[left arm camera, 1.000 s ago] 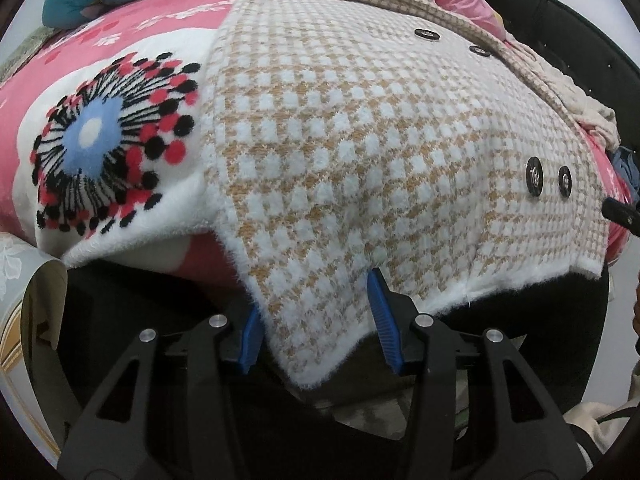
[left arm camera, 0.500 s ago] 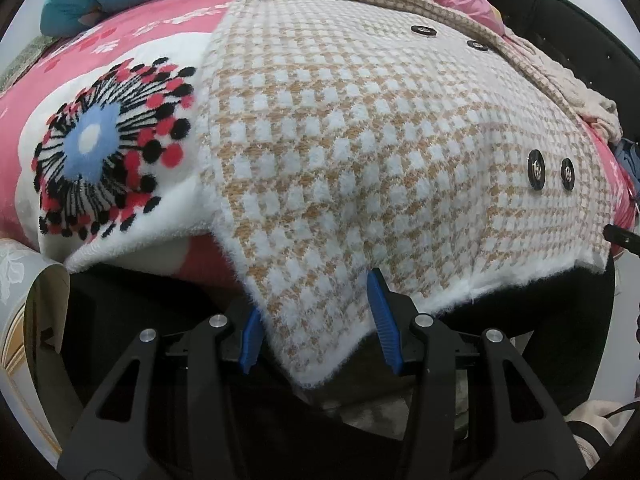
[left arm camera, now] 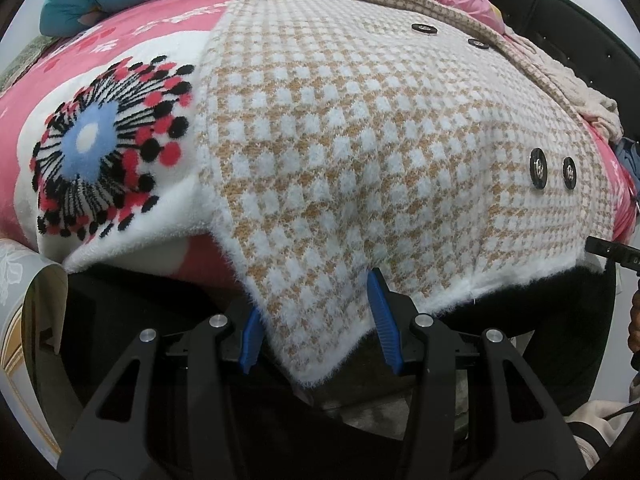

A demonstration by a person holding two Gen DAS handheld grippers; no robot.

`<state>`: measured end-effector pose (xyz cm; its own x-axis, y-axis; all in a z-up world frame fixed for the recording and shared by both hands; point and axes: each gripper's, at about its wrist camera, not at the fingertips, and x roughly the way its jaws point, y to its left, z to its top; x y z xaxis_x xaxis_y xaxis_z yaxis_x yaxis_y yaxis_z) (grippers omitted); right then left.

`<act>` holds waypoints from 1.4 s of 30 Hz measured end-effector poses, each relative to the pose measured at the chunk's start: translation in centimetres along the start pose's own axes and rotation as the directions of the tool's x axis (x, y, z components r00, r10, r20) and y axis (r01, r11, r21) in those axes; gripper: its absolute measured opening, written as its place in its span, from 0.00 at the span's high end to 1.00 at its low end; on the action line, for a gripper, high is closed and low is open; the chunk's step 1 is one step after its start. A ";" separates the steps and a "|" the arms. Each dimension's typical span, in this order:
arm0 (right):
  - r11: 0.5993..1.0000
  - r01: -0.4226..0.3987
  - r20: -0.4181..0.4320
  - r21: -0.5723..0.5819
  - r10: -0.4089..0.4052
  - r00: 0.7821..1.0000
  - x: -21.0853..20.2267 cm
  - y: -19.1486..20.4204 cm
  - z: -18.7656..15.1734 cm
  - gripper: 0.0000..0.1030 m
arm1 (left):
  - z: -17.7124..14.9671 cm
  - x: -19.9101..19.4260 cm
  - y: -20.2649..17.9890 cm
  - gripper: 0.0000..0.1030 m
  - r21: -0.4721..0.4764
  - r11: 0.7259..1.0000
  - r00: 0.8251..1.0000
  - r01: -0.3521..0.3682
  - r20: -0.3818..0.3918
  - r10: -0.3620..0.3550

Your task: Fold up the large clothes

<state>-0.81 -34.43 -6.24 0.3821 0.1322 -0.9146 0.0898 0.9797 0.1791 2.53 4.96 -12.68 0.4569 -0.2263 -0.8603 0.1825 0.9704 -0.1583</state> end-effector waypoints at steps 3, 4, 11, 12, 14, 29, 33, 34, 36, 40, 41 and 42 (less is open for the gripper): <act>1.000 -0.006 0.000 0.005 0.006 1.000 0.3 -0.3 0.0 0.43 | 0.0 0.0 0.0 0.55 0.001 1.000 1.000 0.000 -0.001 0.000; 1.000 -0.008 -0.001 0.005 0.008 1.000 0.5 -0.7 0.2 0.43 | 0.0 0.0 0.0 0.55 0.001 1.000 1.000 0.001 -0.001 -0.001; 1.000 -0.023 -0.007 -0.011 0.023 1.000 1.5 0.2 0.4 0.49 | 0.0 0.0 -0.1 0.55 -0.001 1.000 1.000 -0.001 -0.002 0.001; 1.000 -0.024 -0.008 -0.016 0.023 1.000 1.5 0.4 0.4 0.51 | 0.0 0.0 -0.1 0.55 -0.002 1.000 1.000 -0.001 -0.002 0.001; 0.999 -0.025 -0.011 -0.019 0.025 1.000 1.7 0.7 0.3 0.52 | 0.1 0.0 -0.1 0.55 -0.002 1.000 1.000 0.000 -0.003 0.000; 0.999 -0.031 -0.017 -0.023 0.031 0.999 2.1 3.1 -0.4 0.63 | 0.0 0.4 -0.4 0.55 0.005 1.000 1.000 0.004 -0.019 -0.004; 0.999 -0.047 -0.021 -0.007 0.047 0.999 2.0 2.7 -0.6 0.73 | -0.4 0.3 -0.3 0.55 0.017 1.000 1.000 0.012 -0.023 -0.012; 0.999 -0.051 -0.020 -0.005 0.051 0.999 1.9 2.8 -0.7 0.76 | -0.7 0.2 -0.3 0.56 0.017 1.000 1.000 0.017 -0.021 -0.017; 0.999 -0.054 -0.018 -0.007 0.054 0.998 1.8 2.9 -0.9 0.80 | -1.0 -0.2 -0.3 0.56 0.006 0.999 0.999 0.039 -0.014 -0.039; 0.998 -0.054 -0.007 -0.022 0.054 0.999 1.3 2.9 -1.2 0.86 | -1.7 -1.1 -0.2 0.66 -0.006 0.997 0.997 0.073 0.001 -0.073; 0.998 -0.053 -0.003 -0.025 0.053 0.999 1.1 3.0 -1.4 0.86 | -1.9 -1.4 -0.2 0.68 -0.005 0.997 0.997 0.078 0.004 -0.078; 0.998 -0.051 0.003 -0.029 0.052 0.999 0.9 3.1 -1.5 0.87 | -1.9 -1.7 -0.1 0.73 -0.007 0.997 0.997 0.081 0.008 -0.081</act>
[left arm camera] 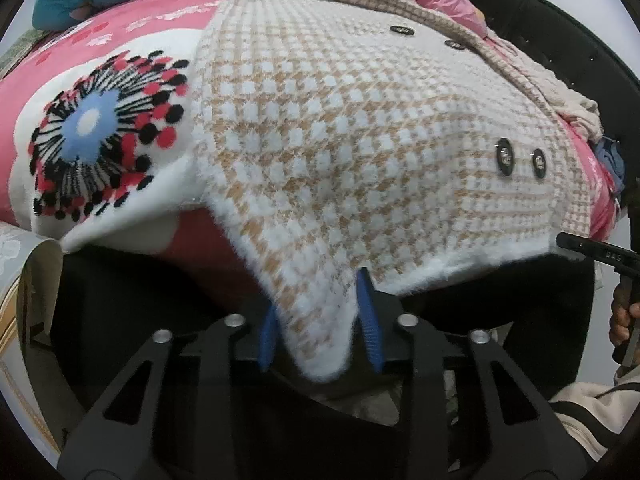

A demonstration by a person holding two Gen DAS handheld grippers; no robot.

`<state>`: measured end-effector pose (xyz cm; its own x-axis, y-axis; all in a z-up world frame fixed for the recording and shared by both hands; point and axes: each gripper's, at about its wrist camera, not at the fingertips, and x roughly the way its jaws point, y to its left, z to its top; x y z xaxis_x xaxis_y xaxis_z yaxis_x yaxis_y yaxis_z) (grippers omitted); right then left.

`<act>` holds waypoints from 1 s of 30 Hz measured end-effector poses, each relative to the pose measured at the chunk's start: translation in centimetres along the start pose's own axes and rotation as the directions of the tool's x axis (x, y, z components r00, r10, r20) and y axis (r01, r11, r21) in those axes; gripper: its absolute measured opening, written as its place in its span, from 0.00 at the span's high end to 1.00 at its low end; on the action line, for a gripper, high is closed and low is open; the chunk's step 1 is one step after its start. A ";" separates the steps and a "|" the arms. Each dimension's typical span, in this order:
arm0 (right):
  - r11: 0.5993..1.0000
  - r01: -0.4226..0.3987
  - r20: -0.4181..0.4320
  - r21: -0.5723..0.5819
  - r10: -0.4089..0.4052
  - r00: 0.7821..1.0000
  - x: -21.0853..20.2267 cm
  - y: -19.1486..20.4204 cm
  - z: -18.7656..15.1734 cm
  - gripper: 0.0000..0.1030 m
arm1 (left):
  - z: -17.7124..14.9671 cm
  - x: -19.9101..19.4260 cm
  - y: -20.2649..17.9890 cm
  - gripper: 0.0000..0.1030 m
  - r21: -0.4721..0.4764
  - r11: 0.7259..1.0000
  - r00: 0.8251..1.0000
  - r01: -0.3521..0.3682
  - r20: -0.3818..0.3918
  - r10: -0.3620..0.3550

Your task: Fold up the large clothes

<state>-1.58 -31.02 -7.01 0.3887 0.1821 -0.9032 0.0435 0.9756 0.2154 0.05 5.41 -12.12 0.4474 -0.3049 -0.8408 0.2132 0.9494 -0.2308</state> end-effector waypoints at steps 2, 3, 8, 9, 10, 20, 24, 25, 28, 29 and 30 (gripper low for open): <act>1.000 0.002 0.010 -0.004 -0.001 1.000 -0.4 0.4 -0.2 0.89 | -0.3 -0.9 0.0 0.80 -0.018 1.000 1.000 0.021 0.016 -0.021; 1.000 0.000 0.015 -0.004 0.000 1.000 -0.6 0.6 -0.1 0.89 | -0.4 -1.3 0.1 0.83 -0.025 0.999 0.999 0.034 0.023 -0.033; 1.000 -0.017 0.063 -0.015 0.018 0.998 -2.9 1.3 -0.3 0.91 | -0.5 -4.2 0.2 0.90 -0.034 0.993 0.991 0.109 0.084 -0.106; 1.000 -0.021 0.073 -0.017 0.022 0.997 -3.2 1.4 -0.1 0.91 | -0.5 -4.7 0.2 0.90 -0.038 0.992 0.989 0.122 0.092 -0.118; 0.999 -0.028 0.087 -0.019 0.030 0.996 -3.7 1.6 0.0 0.91 | -0.4 -5.4 0.2 0.91 -0.044 0.988 0.984 0.146 0.108 -0.140; 0.995 -0.093 0.235 -0.042 0.100 0.967 -8.9 2.6 2.1 0.91 | 2.7 -9.8 -0.7 0.93 -0.025 0.962 0.931 0.271 0.260 -0.256; 0.993 -0.106 0.278 -0.051 0.116 0.954 -9.9 2.8 3.8 0.91 | 5.0 -10.8 -1.1 0.93 -0.001 0.957 0.908 0.289 0.317 -0.274; 0.993 -0.107 0.288 -0.052 0.118 0.950 -10.0 2.8 4.2 0.91 | 5.5 -11.0 -1.0 0.93 0.002 0.957 0.904 0.289 0.329 -0.273; 0.993 -0.112 0.324 -0.048 0.121 0.938 -10.4 2.9 5.6 0.91 | 7.1 -11.2 -0.8 0.93 0.002 0.964 0.898 0.265 0.363 -0.248; 0.992 -0.114 0.334 -0.044 0.123 0.935 -10.5 2.9 6.2 0.91 | 7.7 -11.1 -0.6 0.93 -0.005 0.963 0.895 0.269 0.371 -0.248; 0.992 -0.116 0.340 -0.041 0.123 0.932 -10.5 3.0 6.6 0.91 | 8.2 -11.0 -0.4 0.93 -0.011 0.962 0.891 0.274 0.379 -0.250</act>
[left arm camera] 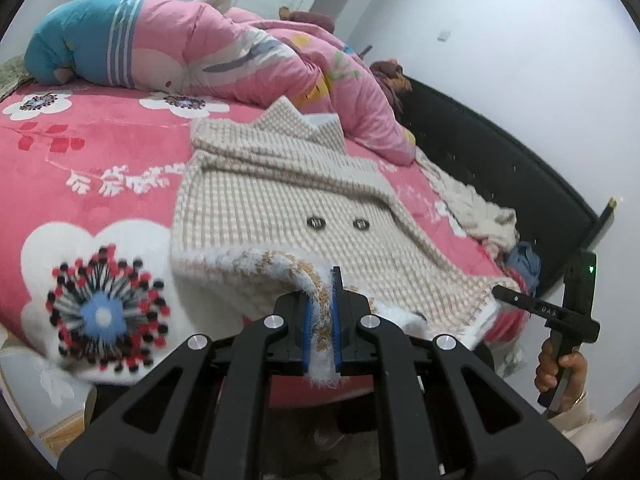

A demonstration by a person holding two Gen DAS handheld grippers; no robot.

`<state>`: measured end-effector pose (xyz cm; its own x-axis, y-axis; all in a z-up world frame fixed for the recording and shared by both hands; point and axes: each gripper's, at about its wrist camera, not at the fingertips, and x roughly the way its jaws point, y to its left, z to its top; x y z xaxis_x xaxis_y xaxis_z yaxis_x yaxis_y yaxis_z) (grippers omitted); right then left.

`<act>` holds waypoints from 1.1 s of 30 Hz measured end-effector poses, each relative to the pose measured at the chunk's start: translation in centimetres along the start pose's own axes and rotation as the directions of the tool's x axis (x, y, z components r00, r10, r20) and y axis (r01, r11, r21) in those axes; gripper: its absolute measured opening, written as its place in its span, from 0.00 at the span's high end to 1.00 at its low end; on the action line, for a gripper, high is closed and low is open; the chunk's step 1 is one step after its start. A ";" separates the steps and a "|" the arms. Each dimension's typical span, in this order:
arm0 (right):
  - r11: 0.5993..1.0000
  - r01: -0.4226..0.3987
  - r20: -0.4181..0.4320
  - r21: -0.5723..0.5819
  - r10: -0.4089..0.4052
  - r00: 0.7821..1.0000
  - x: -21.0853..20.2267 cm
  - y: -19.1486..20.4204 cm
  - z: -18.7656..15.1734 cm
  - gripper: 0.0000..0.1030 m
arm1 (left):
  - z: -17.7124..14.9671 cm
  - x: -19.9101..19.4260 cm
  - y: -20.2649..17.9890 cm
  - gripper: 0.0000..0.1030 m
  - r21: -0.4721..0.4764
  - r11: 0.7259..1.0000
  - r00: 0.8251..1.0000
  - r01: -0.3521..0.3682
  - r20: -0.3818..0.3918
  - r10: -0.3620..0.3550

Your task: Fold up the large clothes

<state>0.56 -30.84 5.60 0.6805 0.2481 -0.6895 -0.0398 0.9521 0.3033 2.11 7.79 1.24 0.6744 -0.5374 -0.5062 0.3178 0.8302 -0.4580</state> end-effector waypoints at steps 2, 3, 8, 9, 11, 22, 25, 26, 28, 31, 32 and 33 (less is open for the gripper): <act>1.000 0.000 0.015 0.004 0.000 1.000 0.7 0.1 1.3 0.91 | 1.0 0.4 0.6 0.93 -0.014 1.000 1.000 0.002 0.016 -0.001; 1.000 0.000 0.024 0.001 0.000 1.000 1.0 0.2 2.0 0.91 | 1.5 0.6 0.9 0.93 -0.020 1.000 1.000 0.002 0.024 -0.001; 1.000 -0.003 0.061 -0.027 0.004 0.998 2.9 0.9 5.5 0.91 | 4.4 1.7 2.5 0.93 -0.036 0.999 0.998 -0.007 0.067 0.010; 1.000 -0.007 0.068 -0.029 0.009 0.998 3.4 0.9 6.2 0.91 | 4.9 2.0 2.8 0.93 -0.040 0.999 0.997 -0.014 0.073 0.017; 1.000 -0.012 0.081 -0.029 0.015 0.997 4.3 0.9 7.5 0.91 | 5.8 2.8 3.4 0.93 -0.050 0.998 0.996 -0.025 0.081 0.029; 0.999 0.026 0.091 -0.045 -0.022 0.996 11.3 0.6 13.2 0.91 | 10.1 10.1 7.6 0.93 -0.092 0.988 0.993 -0.120 0.001 0.121; 0.998 0.050 0.074 -0.027 -0.048 0.996 14.0 -0.4 14.1 0.91 | 10.4 12.6 9.6 0.92 -0.141 0.981 0.990 -0.134 -0.056 0.127; 0.998 0.055 0.068 -0.019 -0.054 0.996 15.0 -0.8 14.2 0.91 | 10.4 13.5 10.4 0.90 -0.158 0.977 0.988 -0.141 -0.081 0.130; 0.998 0.069 0.038 0.004 -0.069 0.997 17.2 -1.7 14.4 0.91 | 10.2 14.8 11.5 0.88 -0.179 0.972 0.983 -0.154 -0.122 0.133; 0.997 0.056 -0.042 0.044 -0.054 0.998 20.3 -3.3 14.3 0.87 | 9.7 16.2 12.9 0.80 -0.242 0.957 0.974 -0.157 -0.197 0.110; 0.997 0.050 -0.074 0.056 -0.045 0.996 21.1 -3.7 14.2 0.87 | 9.5 16.3 13.2 0.77 -0.260 0.954 0.973 -0.153 -0.207 0.099; 0.996 0.044 -0.108 0.074 -0.036 0.994 21.9 -4.2 13.9 0.85 | 9.4 16.2 13.3 0.69 -0.273 0.952 0.975 -0.143 -0.205 0.087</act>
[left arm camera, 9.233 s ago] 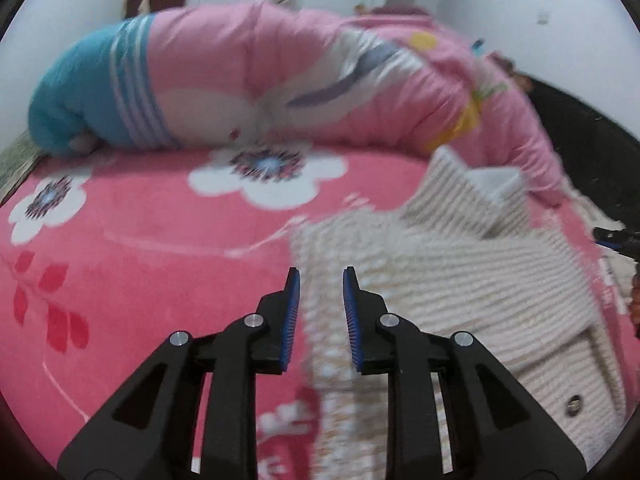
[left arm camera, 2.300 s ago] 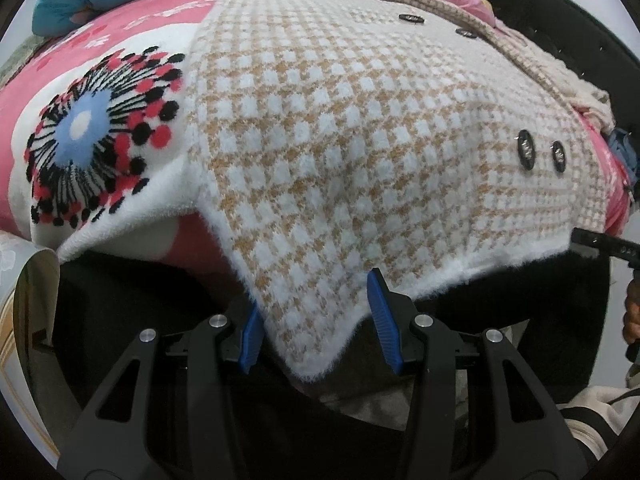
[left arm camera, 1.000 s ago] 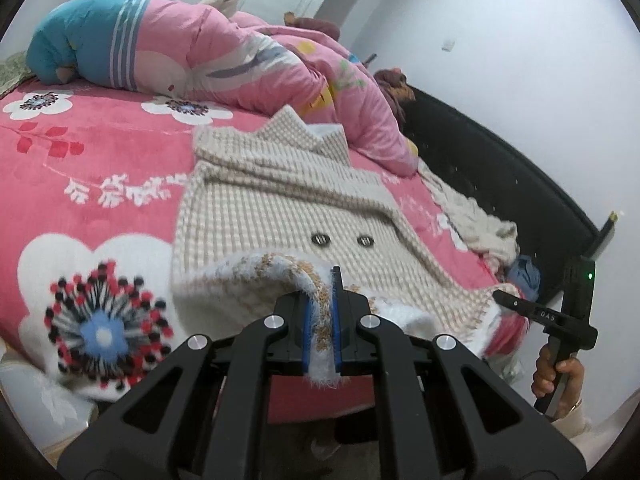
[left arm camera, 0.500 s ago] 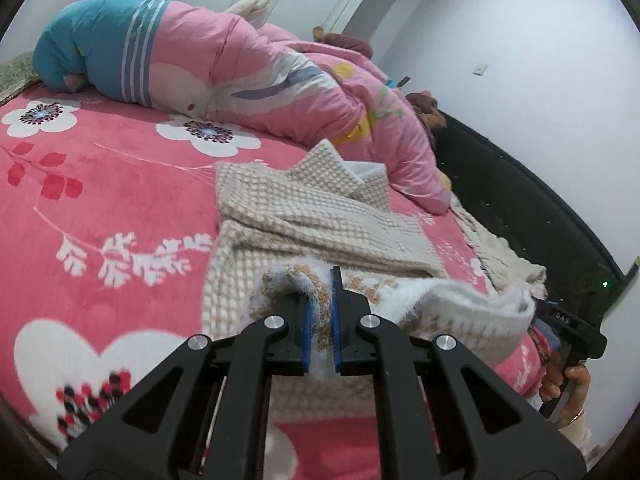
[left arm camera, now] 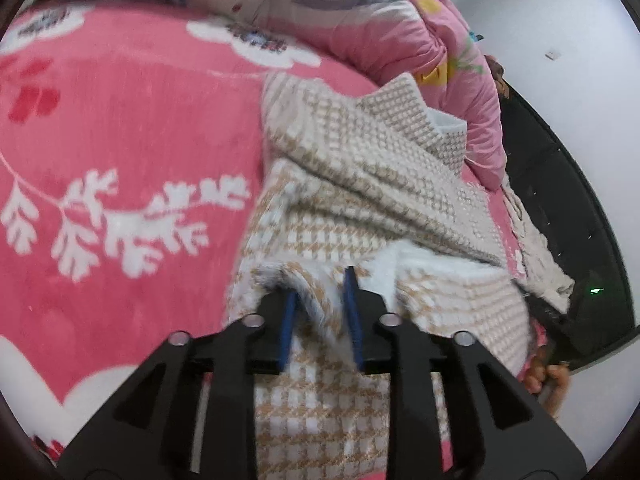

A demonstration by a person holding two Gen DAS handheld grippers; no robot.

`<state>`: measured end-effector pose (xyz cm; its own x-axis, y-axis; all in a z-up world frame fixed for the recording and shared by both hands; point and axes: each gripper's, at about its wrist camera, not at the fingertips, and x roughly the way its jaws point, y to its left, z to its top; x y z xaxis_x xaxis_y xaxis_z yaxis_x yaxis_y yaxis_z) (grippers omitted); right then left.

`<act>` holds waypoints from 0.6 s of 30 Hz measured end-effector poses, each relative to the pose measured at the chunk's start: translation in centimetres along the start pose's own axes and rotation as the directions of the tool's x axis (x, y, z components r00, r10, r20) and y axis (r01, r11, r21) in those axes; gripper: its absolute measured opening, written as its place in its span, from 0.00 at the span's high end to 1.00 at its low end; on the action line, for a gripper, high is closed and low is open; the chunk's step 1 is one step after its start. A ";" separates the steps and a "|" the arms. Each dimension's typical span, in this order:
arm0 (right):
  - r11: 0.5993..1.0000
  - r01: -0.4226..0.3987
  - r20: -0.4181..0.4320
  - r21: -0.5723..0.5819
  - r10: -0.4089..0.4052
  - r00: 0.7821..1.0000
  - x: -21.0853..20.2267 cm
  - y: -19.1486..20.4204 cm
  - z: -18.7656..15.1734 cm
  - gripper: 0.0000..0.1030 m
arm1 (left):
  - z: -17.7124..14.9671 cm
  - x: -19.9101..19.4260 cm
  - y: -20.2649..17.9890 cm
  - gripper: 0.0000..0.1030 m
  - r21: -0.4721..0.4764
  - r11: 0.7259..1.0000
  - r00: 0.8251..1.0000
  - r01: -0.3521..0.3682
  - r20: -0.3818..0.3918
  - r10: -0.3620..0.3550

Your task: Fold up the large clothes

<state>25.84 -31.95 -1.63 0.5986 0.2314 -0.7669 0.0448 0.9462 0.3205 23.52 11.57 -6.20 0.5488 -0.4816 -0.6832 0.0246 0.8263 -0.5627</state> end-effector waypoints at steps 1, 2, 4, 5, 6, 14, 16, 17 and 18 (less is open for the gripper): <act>1.000 -0.010 -0.014 0.007 0.010 1.000 0.3 -0.2 -0.1 0.84 | 0.0 -0.1 0.1 0.55 -0.009 1.000 1.000 0.009 0.004 -0.009; 1.000 -0.019 -0.018 0.012 0.020 1.000 0.3 -0.3 -0.2 0.83 | 0.0 -0.6 0.3 0.48 -0.015 1.000 1.000 0.022 0.019 -0.022; 0.999 -0.037 -0.019 0.017 0.037 0.999 -0.2 -0.3 -0.3 0.68 | 0.0 -1.6 0.1 0.29 -0.009 1.000 0.998 0.018 0.054 -0.018; 0.999 -0.046 -0.016 0.017 0.046 0.999 -0.7 -0.3 -0.3 0.61 | 0.1 -2.5 0.0 0.26 0.002 1.000 0.996 -0.017 0.084 0.016; 0.999 -0.050 -0.010 0.016 0.050 0.999 -1.1 -0.3 -0.2 0.45 | 0.1 -3.2 -0.2 0.25 0.011 0.999 0.994 -0.038 0.104 0.037; 1.000 -0.028 0.040 -0.009 0.028 0.999 -7.0 0.5 -2.2 0.28 | -3.2 -8.1 -1.8 0.25 0.080 0.997 0.990 -0.007 0.140 -0.004; 0.999 -0.040 0.036 0.003 0.040 0.999 -8.5 0.2 -3.5 0.27 | -5.2 -8.6 -2.6 0.25 0.119 0.993 0.992 0.017 0.121 -0.032; 0.999 -0.045 0.030 0.009 0.044 0.999 -9.1 0.0 -4.3 0.27 | -6.6 -8.8 -3.1 0.25 0.144 0.989 0.993 0.034 0.104 -0.050; 0.999 -0.048 0.021 0.013 0.048 0.999 -9.6 -0.2 -5.2 0.27 | -7.9 -8.8 -3.5 0.25 0.167 0.985 0.995 0.045 0.085 -0.060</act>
<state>15.91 -33.15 2.80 0.6168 0.2717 -0.7387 0.0260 0.9310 0.3641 12.00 10.62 -1.93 0.6155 -0.5039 -0.6060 0.1886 0.8407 -0.5075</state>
